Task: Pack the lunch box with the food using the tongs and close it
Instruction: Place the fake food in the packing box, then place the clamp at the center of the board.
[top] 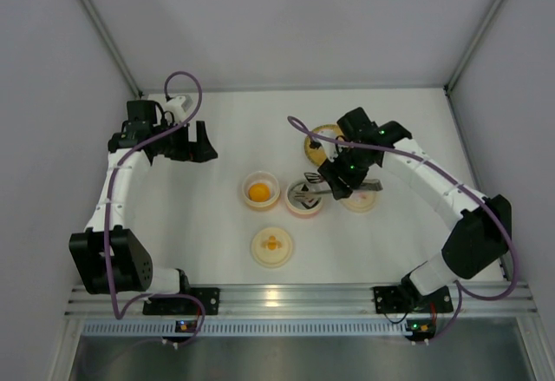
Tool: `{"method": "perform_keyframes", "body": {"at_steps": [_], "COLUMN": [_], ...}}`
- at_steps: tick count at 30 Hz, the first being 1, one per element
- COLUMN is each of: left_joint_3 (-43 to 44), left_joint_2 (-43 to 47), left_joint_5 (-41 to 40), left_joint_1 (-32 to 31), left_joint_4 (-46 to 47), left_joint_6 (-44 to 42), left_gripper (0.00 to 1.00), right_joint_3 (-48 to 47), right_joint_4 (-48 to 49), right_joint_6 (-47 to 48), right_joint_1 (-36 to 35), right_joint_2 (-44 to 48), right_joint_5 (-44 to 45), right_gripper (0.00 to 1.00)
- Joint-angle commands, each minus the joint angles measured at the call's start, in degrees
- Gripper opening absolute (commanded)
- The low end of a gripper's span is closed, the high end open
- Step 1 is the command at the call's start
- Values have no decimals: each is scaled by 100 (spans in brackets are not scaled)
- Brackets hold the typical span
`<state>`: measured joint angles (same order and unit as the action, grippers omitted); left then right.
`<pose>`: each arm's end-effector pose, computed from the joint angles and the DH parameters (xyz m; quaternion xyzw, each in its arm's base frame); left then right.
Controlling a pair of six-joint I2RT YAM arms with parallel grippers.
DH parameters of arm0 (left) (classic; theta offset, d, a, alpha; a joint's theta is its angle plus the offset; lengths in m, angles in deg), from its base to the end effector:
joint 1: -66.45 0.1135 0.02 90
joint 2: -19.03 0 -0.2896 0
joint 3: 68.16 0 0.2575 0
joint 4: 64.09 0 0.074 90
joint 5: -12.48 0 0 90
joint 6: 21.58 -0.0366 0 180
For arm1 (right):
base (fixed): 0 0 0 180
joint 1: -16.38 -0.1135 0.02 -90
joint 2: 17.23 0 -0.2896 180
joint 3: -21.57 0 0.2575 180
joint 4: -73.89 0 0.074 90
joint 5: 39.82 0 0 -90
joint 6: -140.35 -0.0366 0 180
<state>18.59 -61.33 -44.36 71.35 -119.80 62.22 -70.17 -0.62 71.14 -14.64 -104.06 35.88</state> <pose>0.2962 0.0053 0.3483 0.1094 0.8975 -0.2341 0.3575 0.2513 0.1617 0.3221 -0.4465 0.8688 0.1377 0.1641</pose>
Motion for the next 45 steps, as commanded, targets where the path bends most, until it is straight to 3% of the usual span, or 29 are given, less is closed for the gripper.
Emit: {"method": "perform_keyframes", "body": {"at_steps": [1, 8, 19, 27, 34, 45], "left_joint_3": [55, 90, 29, 3, -24, -33], "left_joint_2": [222, 266, 424, 556, 600, 618], "left_joint_5": [76, 76, 93, 111, 120, 137], "left_joint_1": [10, 19, 10, 10, 19, 19], "left_joint_4": [207, 146, -39, -144, -144, -153], "left_joint_6": [-110, -145, -321, -312, -286, -286], "left_gripper": [98, 98, 98, 98, 98, 98], "right_joint_3": [-531, -901, -577, -480, -146, 733], "right_joint_4": [75, -110, -93, -75, 460, 1620], "right_joint_6": [-49, -67, -146, -164, -304, 47], "right_joint_1": [-141, -149, 272, 1247, 1994, 4261], "right_joint_2": [96, 254, 702, 781, 1027, 651], "right_joint_5": [-160, -222, -221, -547, -275, -46], "right_gripper": [57, 57, 54, 52, 52, 52]}}
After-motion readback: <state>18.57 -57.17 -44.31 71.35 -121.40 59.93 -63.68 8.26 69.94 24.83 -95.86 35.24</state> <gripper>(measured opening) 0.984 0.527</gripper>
